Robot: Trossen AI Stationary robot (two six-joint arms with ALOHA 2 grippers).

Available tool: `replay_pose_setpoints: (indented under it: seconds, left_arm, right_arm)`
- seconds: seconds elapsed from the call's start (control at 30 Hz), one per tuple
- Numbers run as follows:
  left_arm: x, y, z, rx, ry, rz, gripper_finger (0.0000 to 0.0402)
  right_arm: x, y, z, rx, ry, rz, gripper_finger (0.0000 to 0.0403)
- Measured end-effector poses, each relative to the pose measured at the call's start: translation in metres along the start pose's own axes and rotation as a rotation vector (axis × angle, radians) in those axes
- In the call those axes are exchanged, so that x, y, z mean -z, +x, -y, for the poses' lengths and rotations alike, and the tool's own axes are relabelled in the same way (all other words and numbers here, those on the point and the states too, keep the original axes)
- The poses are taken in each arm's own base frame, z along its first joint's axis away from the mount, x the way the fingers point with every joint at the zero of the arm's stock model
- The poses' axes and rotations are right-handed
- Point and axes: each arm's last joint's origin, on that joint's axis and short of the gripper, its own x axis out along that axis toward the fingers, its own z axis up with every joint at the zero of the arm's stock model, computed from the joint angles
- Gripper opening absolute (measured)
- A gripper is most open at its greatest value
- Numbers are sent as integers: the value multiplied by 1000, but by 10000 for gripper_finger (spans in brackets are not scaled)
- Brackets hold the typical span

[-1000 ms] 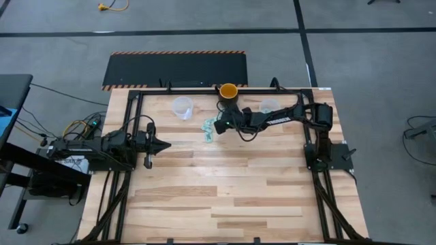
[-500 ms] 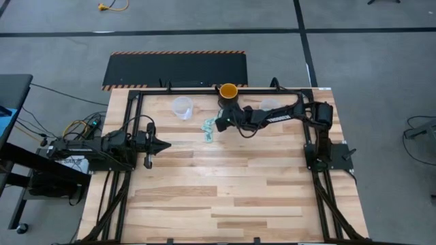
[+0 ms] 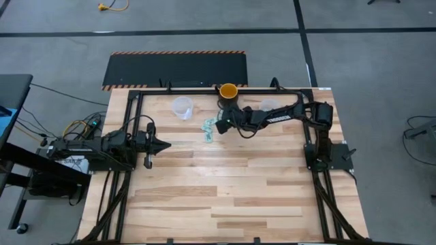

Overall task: Pick and place Stevia / Truvia into bins
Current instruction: Put the stevia packet into the right transparent container

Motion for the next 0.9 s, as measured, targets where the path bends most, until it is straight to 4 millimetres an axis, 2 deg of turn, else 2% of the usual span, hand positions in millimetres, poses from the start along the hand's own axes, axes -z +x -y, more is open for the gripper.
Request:
replay_pose_setpoints:
  seconds: [0.27, 0.33, 0.67, 0.9]
  left_arm:
    - [0, 0, 0, -1, -2, 0, 0]
    - [0, 0, 0, 0, -3, 0, 0]
    - [0, 0, 0, 2, -3, 0, 0]
    - [0, 0, 0, 5, -1, -1, 0]
  right_arm:
    - [3, 0, 2, 10, -25, -37, 234]
    - [4, 1, 2, 4, -30, -45, 235]
    - [20, 37, -5, 7, -71, -106, 235]
    - [19, 34, -8, 5, -73, -101, 235]
